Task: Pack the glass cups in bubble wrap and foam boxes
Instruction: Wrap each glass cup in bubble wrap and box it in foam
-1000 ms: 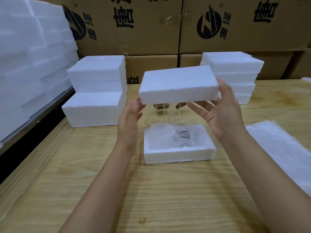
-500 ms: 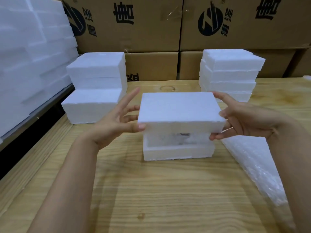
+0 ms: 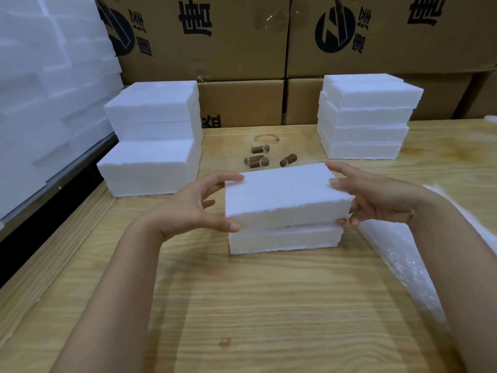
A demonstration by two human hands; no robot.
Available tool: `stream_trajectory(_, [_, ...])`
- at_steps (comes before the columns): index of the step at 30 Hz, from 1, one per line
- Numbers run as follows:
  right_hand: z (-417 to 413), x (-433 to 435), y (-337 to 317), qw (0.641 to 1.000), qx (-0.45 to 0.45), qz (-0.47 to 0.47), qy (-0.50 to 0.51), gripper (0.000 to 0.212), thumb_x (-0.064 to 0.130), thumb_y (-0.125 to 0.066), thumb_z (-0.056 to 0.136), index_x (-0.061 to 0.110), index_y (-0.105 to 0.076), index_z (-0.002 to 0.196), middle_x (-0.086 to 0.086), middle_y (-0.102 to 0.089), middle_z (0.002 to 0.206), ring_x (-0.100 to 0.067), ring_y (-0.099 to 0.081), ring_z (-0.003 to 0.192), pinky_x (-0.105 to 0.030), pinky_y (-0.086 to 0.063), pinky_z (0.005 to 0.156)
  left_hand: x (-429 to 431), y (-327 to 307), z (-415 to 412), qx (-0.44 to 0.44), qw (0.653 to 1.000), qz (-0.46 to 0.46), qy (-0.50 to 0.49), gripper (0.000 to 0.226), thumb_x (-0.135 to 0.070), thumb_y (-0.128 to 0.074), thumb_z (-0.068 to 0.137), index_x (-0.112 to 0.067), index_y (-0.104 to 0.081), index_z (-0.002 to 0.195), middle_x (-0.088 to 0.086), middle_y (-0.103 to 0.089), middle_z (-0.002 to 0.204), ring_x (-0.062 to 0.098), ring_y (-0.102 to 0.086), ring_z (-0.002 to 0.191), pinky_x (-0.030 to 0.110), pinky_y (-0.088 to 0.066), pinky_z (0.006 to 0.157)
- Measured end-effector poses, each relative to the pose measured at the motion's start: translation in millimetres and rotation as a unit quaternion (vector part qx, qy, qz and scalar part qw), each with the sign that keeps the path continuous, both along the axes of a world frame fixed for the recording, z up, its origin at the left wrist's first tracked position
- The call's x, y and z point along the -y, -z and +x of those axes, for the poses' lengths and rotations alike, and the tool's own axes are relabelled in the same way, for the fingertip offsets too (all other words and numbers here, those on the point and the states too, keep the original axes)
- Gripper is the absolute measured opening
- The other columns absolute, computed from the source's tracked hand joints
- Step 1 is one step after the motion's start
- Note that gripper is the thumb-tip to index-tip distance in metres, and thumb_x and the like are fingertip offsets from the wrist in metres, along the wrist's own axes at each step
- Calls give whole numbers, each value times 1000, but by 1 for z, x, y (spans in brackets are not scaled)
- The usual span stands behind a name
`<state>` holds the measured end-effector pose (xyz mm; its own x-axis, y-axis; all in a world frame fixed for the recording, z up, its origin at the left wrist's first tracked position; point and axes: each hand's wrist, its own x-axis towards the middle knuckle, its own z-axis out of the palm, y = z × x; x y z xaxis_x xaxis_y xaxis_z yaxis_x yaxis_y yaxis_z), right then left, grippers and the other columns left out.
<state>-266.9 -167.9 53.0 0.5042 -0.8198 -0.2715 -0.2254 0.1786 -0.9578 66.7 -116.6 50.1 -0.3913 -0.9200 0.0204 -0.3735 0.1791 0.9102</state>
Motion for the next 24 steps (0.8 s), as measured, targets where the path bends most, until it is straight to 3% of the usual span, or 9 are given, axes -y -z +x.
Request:
stream_trajectory(2, [1,1,3,999,-35,-26,30,74,50,-76,64,49,-44,131,3,-72,95,-19,-62,62,-23,-48,48,1,2,-1,5,1000,3,1,78,-35,-88,46,-44,-61,118,-23,-55,133,-3,-42,131,42,-30,116])
stream_trajectory(5, [1,2,10,997,-58,-35,31,76,55,-73,64,52,-42,133,5,-70,103,-14,-58,67,-23,-47,53,3,5,-1,15,1000,-2,1,74,-37,-88,46,-49,-60,114,-31,-55,127,-8,-42,128,40,-32,115])
stream_trajectory(10, [3,3,15,998,-59,-28,22,66,56,-77,62,58,-47,120,-4,-69,108,-21,-61,82,-35,-52,74,5,19,1,-25,999,-3,21,68,-26,-86,59,-45,-59,118,-29,-52,132,-7,-38,133,34,-42,107])
stream_trajectory(14, [4,3,17,996,-66,-51,17,64,58,-76,67,54,-43,121,5,-69,109,-20,-66,91,-29,-57,72,6,27,2,-71,997,9,29,67,-20,-83,62,-43,-58,121,-25,-49,138,-4,-38,135,20,-49,93])
stream_trajectory(17, [6,0,19,996,-51,-71,13,61,54,-71,70,49,-42,123,17,-62,117,-6,-65,99,-18,-54,69,8,30,4,-80,996,21,27,73,-26,-84,61,-45,-57,125,-23,-46,143,1,-39,136,30,-46,103])
stream_trajectory(21, [6,-1,23,998,-19,-67,1,66,44,-65,75,55,-34,133,16,-52,127,-6,-56,117,-26,-47,91,9,33,7,-107,993,42,25,78,-26,-83,62,-44,-53,132,-17,-46,145,11,-49,131,44,-43,106])
stream_trajectory(24, [6,-3,22,997,-13,-75,-25,62,41,-64,80,52,-35,134,23,-62,117,-4,-59,112,-19,-50,82,10,33,8,-108,993,46,29,76,-28,-82,64,-43,-52,132,-16,-50,141,12,-53,127,44,-45,103])
